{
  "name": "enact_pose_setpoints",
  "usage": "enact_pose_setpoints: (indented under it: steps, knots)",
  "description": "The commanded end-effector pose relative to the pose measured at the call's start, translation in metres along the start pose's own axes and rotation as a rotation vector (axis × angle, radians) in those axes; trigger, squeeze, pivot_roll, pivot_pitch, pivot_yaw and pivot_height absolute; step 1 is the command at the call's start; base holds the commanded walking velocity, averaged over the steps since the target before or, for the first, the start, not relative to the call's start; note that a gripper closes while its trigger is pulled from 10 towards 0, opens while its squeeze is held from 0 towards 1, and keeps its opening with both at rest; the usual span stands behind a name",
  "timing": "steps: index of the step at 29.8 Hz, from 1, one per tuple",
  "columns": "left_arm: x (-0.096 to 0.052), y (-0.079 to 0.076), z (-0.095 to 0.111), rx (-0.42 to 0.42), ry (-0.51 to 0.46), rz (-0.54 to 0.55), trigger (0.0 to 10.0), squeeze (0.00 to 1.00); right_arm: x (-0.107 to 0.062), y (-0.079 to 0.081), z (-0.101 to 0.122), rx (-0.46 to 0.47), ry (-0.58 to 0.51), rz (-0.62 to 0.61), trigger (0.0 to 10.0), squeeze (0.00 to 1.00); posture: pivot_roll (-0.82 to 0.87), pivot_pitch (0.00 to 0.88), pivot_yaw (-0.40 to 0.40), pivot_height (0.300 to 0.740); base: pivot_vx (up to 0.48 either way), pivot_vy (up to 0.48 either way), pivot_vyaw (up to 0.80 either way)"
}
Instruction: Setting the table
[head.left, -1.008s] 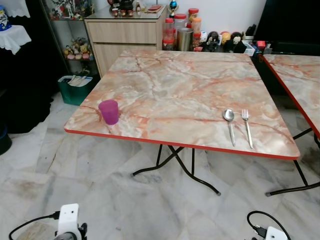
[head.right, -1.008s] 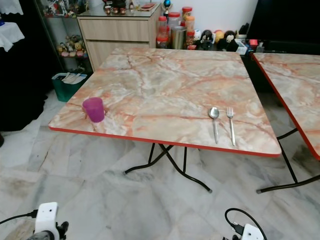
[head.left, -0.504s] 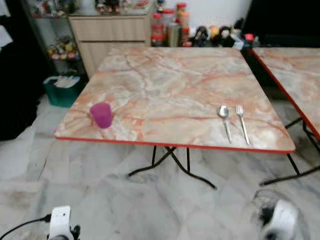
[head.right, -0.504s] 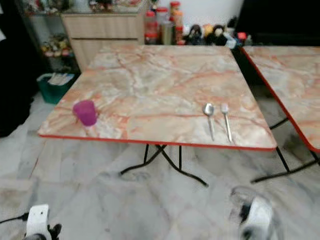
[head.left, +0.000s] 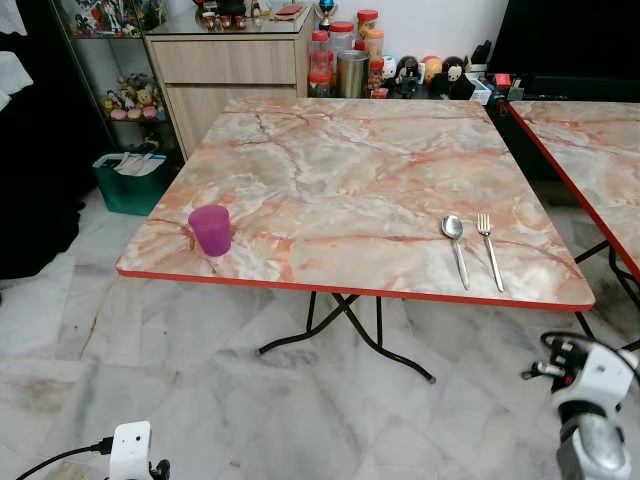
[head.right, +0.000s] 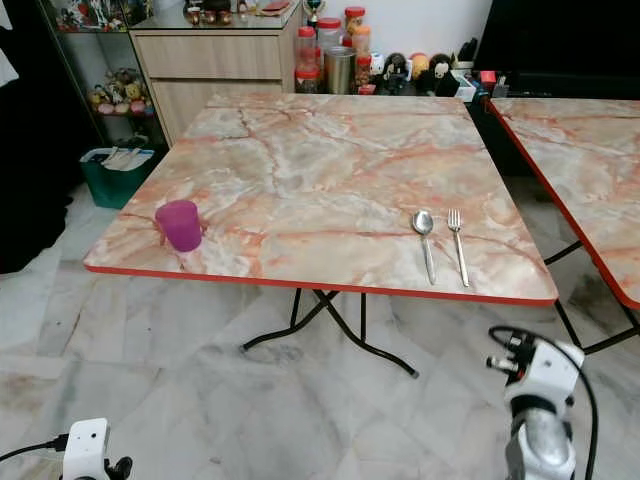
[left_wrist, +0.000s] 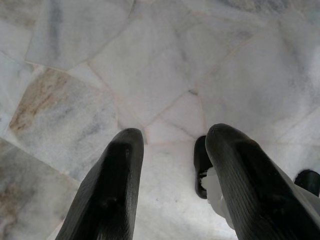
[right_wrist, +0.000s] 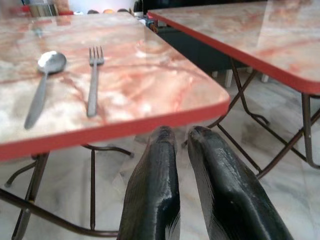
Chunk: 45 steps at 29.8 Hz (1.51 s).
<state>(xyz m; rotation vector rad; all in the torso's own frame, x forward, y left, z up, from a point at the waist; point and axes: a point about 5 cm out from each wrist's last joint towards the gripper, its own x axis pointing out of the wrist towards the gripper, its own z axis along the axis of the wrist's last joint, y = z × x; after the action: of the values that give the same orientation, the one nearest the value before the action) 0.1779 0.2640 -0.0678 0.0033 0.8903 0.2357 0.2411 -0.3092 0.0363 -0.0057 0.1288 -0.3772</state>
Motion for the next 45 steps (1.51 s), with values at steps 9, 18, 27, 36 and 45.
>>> enact_pose_setpoints:
  steps: [9,18,27,36,45]
  knots:
    - [0.006,-0.022,0.017,0.013,-0.026,-0.006,10.0,0.00,0.027,0.054,0.077,-0.016,-0.226,0.182,10.0,1.00,0.03,0.000,-0.004,0.740,0.000,0.000,0.00]
    - [0.010,-0.037,0.041,0.006,-0.052,-0.014,10.0,0.00,0.031,0.071,0.091,-0.017,-0.228,0.215,10.0,1.00,0.04,0.000,-0.007,0.740,0.000,0.000,0.00]
    - [0.009,-0.031,0.036,0.014,-0.046,0.005,10.0,0.00,0.032,0.071,0.094,-0.040,-0.185,0.186,10.0,0.00,0.04,0.000,-0.003,0.740,0.178,0.000,0.00]
    - [0.010,-0.037,0.040,0.015,-0.039,0.000,10.0,0.00,0.035,0.072,0.102,-0.036,-0.193,0.176,10.0,0.00,0.04,0.003,-0.004,0.740,0.480,0.000,0.00]
    - [0.011,-0.037,0.041,0.014,-0.041,-0.002,10.0,0.00,0.035,0.072,0.101,-0.031,-0.186,0.165,10.0,0.00,0.04,0.008,-0.002,0.740,0.480,0.000,0.00]
